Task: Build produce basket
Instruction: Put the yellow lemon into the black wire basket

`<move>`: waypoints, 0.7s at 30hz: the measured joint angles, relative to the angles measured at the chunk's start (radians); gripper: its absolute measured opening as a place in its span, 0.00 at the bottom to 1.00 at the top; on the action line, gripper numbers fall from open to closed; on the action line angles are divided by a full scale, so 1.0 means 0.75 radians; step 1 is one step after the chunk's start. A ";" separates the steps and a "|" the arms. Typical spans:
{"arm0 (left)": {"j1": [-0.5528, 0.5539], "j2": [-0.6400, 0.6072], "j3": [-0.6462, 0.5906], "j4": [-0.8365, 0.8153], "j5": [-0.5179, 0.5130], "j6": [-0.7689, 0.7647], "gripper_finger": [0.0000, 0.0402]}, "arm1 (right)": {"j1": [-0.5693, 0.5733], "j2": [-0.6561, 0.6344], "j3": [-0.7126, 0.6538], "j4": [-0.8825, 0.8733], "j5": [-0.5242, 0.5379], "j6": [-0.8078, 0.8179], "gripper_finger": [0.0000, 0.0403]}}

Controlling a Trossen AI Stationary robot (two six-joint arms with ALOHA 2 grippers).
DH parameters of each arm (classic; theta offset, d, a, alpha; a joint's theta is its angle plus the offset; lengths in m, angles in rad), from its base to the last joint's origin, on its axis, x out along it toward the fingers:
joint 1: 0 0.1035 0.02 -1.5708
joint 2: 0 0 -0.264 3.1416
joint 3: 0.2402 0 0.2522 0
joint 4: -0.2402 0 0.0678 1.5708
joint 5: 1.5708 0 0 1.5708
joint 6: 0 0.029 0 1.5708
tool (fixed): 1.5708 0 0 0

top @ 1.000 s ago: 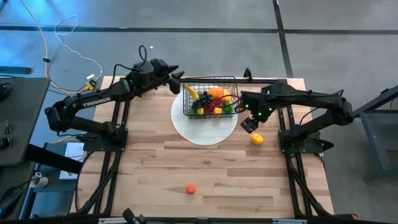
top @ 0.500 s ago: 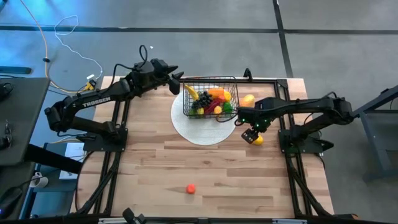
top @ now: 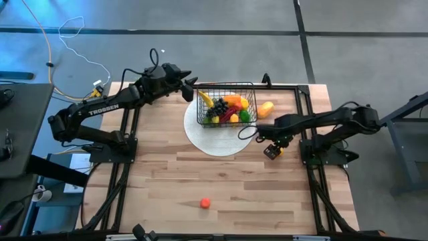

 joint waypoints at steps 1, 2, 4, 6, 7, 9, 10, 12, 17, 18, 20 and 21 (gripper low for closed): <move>0.000 0.000 0.000 0.000 0.000 0.000 0.50 | 0.000 0.000 -0.019 0.022 0.007 -0.003 0.58; 0.000 0.000 0.000 0.000 0.000 0.000 0.50 | 0.000 0.000 -0.038 0.046 0.008 -0.008 0.58; 0.000 0.000 0.000 0.000 0.000 -0.013 0.50 | 0.000 0.000 -0.075 0.084 0.008 -0.025 0.58; 0.000 0.000 0.000 0.000 0.000 -0.031 0.50 | 0.000 0.000 -0.107 0.126 0.008 -0.029 0.58; 0.000 0.001 0.000 0.000 0.000 -0.035 0.50 | 0.000 -0.001 -0.120 0.149 0.007 -0.029 0.58; 0.000 0.001 0.000 0.000 0.000 -0.034 0.50 | 0.000 -0.001 -0.141 0.179 0.001 -0.034 0.58; 0.000 0.001 0.000 0.000 0.000 -0.035 0.50 | 0.000 -0.001 -0.150 0.189 -0.004 -0.034 0.58; 0.000 0.001 0.000 0.000 0.000 -0.034 0.50 | 0.000 -0.001 -0.160 0.206 -0.009 -0.034 0.58; 0.000 0.001 0.000 0.000 -0.011 -0.034 0.50 | 0.000 -0.001 -0.162 0.219 -0.065 -0.036 0.44; -0.001 0.001 0.000 0.000 -0.014 -0.034 0.50 | 0.000 -0.001 -0.162 0.221 -0.077 -0.042 0.40; -0.001 0.001 0.000 0.000 -0.022 -0.038 0.50 | 0.000 -0.001 -0.162 0.223 -0.104 -0.067 0.32; -0.001 0.001 0.000 -0.001 -0.022 -0.039 0.50 | 0.000 -0.001 -0.161 0.222 -0.112 -0.076 0.29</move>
